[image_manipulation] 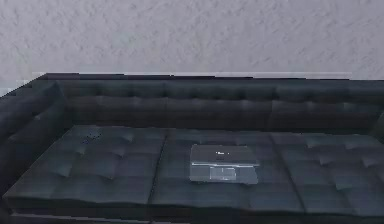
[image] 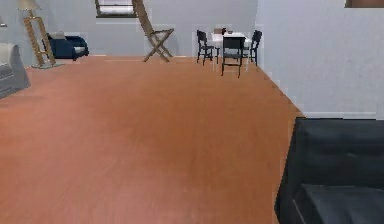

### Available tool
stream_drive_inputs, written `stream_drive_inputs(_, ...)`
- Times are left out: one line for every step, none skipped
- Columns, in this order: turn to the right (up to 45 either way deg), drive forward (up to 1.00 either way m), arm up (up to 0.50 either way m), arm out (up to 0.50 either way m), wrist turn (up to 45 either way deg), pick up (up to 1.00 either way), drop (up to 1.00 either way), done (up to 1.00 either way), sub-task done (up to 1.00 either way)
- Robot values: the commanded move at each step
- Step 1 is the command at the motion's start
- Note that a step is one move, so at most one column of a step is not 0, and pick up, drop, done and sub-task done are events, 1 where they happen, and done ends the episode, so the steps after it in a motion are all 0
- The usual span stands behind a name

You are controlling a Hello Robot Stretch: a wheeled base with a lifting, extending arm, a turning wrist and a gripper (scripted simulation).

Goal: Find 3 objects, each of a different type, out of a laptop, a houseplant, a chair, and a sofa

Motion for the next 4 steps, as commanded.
stream_drive_inputs(3.0, 0.0, 0.0, 0.0, 0.0, 0.0, 0.0, 0.0, 0.0)
stream_drive_inputs(0.0, 1.0, 0.0, 0.0, 0.0, 0.0, 0.0, 0.0, 0.0)
stream_drive_inputs(0.0, 0.45, 0.0, 0.0, 0.0, 0.0, 0.0, 0.0, 0.0)
stream_drive_inputs(3.0, 0.0, 0.0, 0.0, 0.0, 0.0, 0.0, 0.0, 0.0)
